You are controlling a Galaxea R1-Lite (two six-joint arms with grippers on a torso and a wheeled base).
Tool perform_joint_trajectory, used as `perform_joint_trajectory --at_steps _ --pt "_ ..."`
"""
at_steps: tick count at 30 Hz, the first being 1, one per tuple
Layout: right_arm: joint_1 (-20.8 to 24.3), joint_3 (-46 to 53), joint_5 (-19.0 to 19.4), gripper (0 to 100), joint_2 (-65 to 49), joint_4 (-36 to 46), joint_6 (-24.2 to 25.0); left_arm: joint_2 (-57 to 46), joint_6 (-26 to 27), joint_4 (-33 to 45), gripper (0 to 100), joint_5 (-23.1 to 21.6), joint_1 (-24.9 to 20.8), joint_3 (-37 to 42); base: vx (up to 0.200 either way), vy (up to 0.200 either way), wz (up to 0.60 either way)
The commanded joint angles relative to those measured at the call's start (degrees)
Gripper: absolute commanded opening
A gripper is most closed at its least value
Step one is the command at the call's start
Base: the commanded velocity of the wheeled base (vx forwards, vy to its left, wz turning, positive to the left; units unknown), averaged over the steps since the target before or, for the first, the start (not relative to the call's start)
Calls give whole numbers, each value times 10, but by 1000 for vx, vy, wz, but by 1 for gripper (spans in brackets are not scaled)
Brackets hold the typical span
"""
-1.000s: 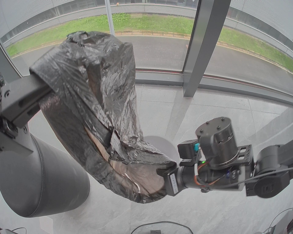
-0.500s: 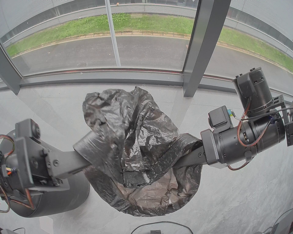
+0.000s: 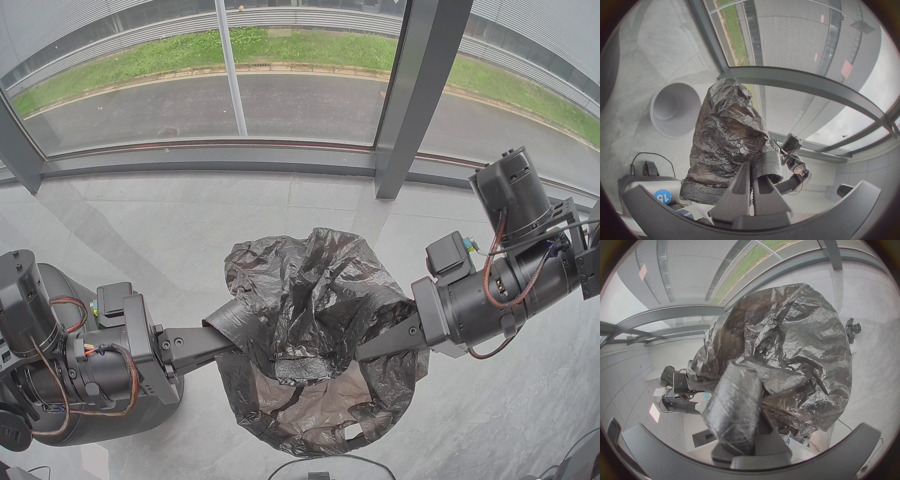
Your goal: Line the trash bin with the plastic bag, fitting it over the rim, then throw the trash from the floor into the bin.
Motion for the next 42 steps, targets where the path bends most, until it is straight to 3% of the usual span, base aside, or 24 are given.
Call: perform_joint_trajectory --at_steps 1,19,33,42 --pt "-3 14 -1 0 31 -2 -1 14 -9 3 0 0 26 10 0 0 0" --pt "-5 19 3 0 85 -2 -9 23 -18 45 0 1 45 20 0 0 0" --pt "29 37 -2 0 153 -21 -14 44 -14 50 0 2 51 51 0 0 0" --pt "-26 44 -8 0 181 -107 -13 111 -12 44 0 -1 62 37 0 0 0"
